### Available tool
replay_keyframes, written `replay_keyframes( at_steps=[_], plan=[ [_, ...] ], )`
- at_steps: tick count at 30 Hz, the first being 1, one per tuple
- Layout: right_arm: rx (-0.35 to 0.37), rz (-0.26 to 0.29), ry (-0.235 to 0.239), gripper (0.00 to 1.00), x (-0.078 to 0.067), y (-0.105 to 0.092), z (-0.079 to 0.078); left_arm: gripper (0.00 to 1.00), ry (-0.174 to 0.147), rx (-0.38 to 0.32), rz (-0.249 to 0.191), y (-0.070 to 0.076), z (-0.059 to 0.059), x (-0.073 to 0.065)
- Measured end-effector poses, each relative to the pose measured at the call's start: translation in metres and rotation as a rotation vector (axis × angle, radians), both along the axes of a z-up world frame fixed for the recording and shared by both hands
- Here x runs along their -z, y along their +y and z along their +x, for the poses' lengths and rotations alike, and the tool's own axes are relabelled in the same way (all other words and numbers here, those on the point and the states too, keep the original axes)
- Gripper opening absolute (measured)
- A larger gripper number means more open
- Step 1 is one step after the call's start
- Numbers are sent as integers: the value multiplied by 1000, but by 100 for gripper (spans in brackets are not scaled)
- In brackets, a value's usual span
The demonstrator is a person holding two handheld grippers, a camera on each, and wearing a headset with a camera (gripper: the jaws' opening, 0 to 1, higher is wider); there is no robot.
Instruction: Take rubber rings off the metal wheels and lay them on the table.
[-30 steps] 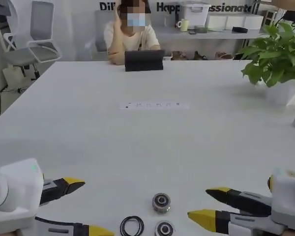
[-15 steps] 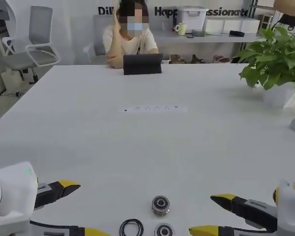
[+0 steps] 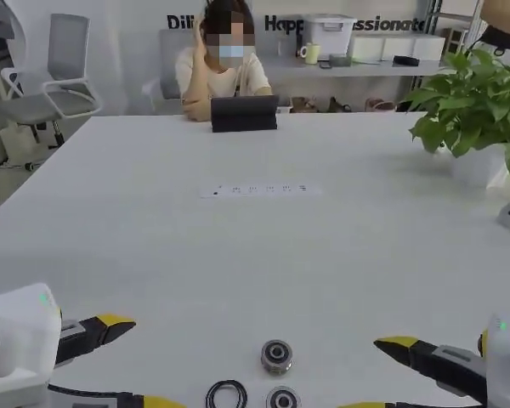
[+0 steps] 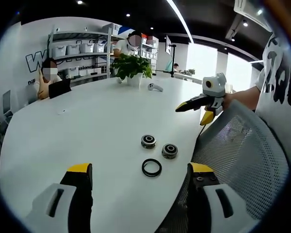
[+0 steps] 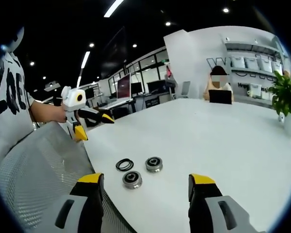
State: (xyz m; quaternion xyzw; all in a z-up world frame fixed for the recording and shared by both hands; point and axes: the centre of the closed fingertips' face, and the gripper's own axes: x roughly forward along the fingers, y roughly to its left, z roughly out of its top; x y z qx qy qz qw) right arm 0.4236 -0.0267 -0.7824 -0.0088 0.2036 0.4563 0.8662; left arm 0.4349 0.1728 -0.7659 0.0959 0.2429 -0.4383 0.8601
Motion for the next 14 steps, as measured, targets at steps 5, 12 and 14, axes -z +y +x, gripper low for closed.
replay_keyframes(
  at_steps=[5,12,14],
  plan=[
    [-11,-25,-10,71,2,0,-1,78,1,-2,-1,0,0,0],
    [-17,-36,-12,71,2,0,0,78,2,-4,-3,1,1,1],
    [-16,-36,-12,71,3,0,1,78,3,-5,-3,1,1,1]
  ],
)
